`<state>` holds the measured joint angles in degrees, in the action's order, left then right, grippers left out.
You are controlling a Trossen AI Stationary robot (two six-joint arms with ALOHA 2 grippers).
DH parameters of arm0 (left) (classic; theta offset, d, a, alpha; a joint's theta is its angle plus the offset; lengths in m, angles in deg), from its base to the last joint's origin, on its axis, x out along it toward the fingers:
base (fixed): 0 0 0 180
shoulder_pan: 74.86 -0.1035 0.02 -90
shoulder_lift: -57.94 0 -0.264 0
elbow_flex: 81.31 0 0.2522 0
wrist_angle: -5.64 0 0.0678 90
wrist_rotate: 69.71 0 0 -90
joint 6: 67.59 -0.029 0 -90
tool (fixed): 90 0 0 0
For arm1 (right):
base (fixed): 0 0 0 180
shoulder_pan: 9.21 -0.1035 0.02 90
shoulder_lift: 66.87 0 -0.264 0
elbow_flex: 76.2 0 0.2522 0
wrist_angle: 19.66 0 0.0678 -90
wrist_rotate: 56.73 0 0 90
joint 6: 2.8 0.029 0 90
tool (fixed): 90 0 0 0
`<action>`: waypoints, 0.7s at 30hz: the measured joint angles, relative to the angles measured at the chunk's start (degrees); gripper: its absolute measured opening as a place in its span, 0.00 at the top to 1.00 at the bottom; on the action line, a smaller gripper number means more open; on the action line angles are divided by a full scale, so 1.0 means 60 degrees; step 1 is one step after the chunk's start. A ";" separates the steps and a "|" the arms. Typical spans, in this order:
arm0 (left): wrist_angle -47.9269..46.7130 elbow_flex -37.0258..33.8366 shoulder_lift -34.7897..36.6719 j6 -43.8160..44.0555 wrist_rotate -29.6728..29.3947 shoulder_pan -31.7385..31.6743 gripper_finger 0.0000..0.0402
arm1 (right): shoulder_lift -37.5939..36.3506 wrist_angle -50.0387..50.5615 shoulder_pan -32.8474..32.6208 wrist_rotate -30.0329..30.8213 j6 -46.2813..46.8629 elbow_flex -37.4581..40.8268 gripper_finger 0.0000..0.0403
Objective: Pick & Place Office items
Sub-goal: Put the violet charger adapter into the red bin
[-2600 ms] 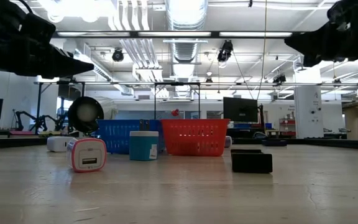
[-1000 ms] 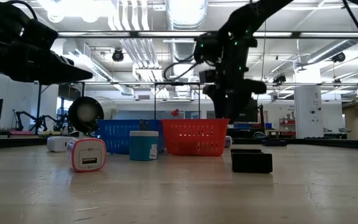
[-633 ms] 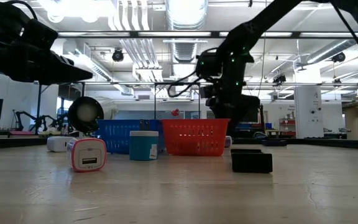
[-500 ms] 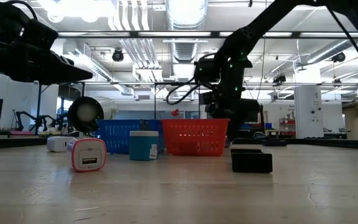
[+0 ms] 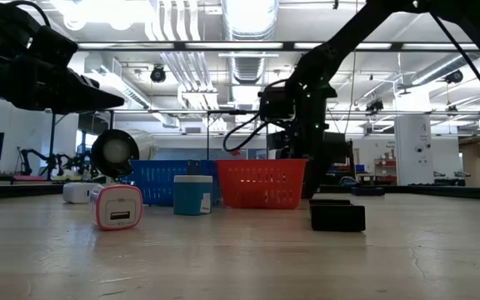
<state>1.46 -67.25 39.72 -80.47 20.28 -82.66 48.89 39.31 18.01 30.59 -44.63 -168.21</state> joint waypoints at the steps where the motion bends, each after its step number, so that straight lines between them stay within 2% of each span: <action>1: -0.0007 0.0000 0.0000 0.0000 -0.0003 -0.0001 0.99 | -0.0062 0.0040 0.0000 -0.0027 0.0081 0.0006 0.66; 3: -0.0053 0.0000 -0.0001 0.0000 -0.0001 -0.0002 0.99 | -0.0279 0.0252 0.0013 -0.0351 0.0219 0.0010 0.69; 7: -0.0057 0.0000 -0.0004 0.0035 -0.0004 -0.0002 0.99 | -0.1155 0.0339 0.0154 -0.2050 0.0238 0.0194 0.69; 12: -0.0061 0.0000 -0.0007 0.0099 -0.0007 0.0001 0.99 | -0.2730 -0.0383 0.0164 -0.2672 0.0713 0.0831 0.69; 16: -0.0072 0.0000 -0.0007 0.0113 -0.0036 -0.0002 0.99 | -0.4350 -0.1965 0.0158 -0.3887 0.1603 0.1828 0.69; 19: -0.0075 0.0000 -0.0007 0.0113 -0.0065 0.0000 0.99 | -0.5694 -0.4228 0.0128 -0.5179 0.2709 0.3100 0.68; 21: -0.0072 0.0000 -0.0007 0.0127 -0.0071 -0.0001 0.99 | -0.6627 -0.6138 0.0041 -0.5530 0.3614 0.4168 0.68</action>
<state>1.03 -67.25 39.67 -79.71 19.86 -82.66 9.13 2.49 18.25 -2.59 -22.95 -143.20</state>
